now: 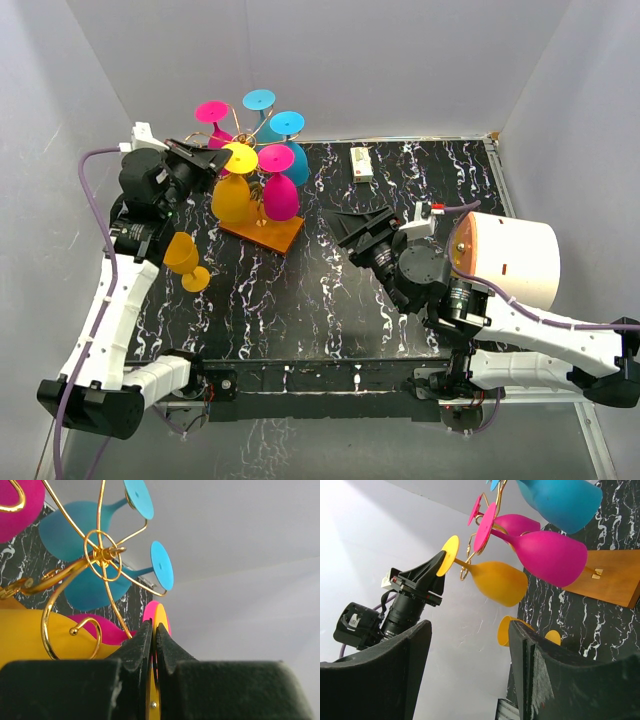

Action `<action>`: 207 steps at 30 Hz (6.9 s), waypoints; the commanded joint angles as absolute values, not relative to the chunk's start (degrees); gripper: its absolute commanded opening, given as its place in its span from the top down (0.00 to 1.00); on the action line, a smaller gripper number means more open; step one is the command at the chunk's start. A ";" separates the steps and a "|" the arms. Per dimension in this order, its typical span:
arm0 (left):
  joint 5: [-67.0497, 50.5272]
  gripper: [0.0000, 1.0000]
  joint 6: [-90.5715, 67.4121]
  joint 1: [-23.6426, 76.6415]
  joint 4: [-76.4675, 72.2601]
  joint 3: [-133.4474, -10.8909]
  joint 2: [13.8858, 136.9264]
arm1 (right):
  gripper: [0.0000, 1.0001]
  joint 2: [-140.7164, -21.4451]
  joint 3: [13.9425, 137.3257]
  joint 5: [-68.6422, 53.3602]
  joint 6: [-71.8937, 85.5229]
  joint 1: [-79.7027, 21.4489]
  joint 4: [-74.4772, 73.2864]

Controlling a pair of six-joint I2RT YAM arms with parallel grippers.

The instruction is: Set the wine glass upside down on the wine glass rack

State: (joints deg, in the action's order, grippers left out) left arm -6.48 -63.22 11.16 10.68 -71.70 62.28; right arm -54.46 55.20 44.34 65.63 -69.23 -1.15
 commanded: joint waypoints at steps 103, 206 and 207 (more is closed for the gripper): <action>-6.16 0.78 -50.55 6.32 16.24 -70.01 57.15 | 0.41 -52.42 53.99 45.27 67.89 -68.82 -2.57; -13.52 1.00 -19.37 -0.78 48.55 -65.23 56.64 | 0.43 -61.02 55.58 41.93 72.79 -68.67 -7.26; -15.47 1.00 -18.89 -0.26 47.84 -64.97 55.61 | 0.44 -62.45 56.76 41.52 73.92 -68.50 -8.80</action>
